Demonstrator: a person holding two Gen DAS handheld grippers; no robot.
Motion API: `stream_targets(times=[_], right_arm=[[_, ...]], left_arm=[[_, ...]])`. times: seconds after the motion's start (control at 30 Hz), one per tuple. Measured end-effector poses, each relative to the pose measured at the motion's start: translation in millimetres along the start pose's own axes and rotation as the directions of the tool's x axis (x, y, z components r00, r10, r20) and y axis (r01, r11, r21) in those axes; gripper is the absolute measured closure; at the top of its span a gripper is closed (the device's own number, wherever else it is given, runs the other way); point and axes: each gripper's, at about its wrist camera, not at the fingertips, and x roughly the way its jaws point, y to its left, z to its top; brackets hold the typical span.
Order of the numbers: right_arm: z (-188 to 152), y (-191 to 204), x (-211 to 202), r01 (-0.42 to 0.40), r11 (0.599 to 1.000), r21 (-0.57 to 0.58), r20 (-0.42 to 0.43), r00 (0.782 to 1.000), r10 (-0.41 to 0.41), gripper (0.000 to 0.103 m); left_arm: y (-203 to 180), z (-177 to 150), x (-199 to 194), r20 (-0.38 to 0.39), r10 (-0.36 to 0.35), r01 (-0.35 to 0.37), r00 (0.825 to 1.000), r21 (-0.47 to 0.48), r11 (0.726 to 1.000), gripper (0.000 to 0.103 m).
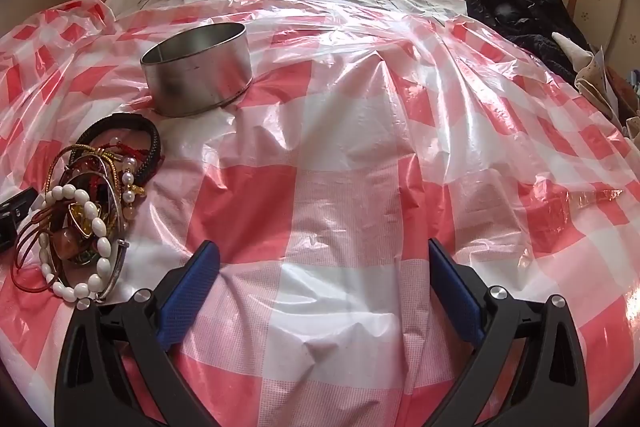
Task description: Organize jewelry
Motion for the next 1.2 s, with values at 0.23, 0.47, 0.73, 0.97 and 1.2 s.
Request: stream_targets(times=[0.23, 0.47, 0.73, 0.97, 1.2], right_arm=[[-4.8, 8.9, -32.8, -0.006, 0.998, -0.066, 0.170, 0.985, 0.017, 0.007], [2.2, 11.9, -19.0, -0.135, 0.986, -0.099, 0.031, 0.990, 0.139, 0.007], [-13.8, 18.3, -21.5, -0.153, 0.985, -0.076, 0.053, 0.986, 0.157, 0.007], [-12.6, 17.3, -21.2, -0.156, 0.985, -0.073, 0.052, 0.986, 0.160, 0.007], [-12.0, 16.8, -21.8, -0.154, 0.985, -0.072, 0.053, 0.986, 0.158, 0.007]], left_arm=[[-20.0, -26.1, -35.3, 0.083, -0.063, 0.062, 0.995, 0.012, 0.998, 0.008], [-12.8, -21.2, -23.8, 0.076, -0.050, 0.048, 0.996, 0.034, 0.998, 0.008], [-11.1, -16.4, -15.4, 0.043, -0.051, 0.048, 0.998, 0.048, 0.998, 0.007], [-9.1, -16.3, -11.5, 0.031, -0.060, 0.058, 0.998, 0.043, 0.997, 0.007], [-8.0, -16.0, -8.3, 0.026, -0.063, 0.062, 0.998, 0.042, 0.997, 0.007]])
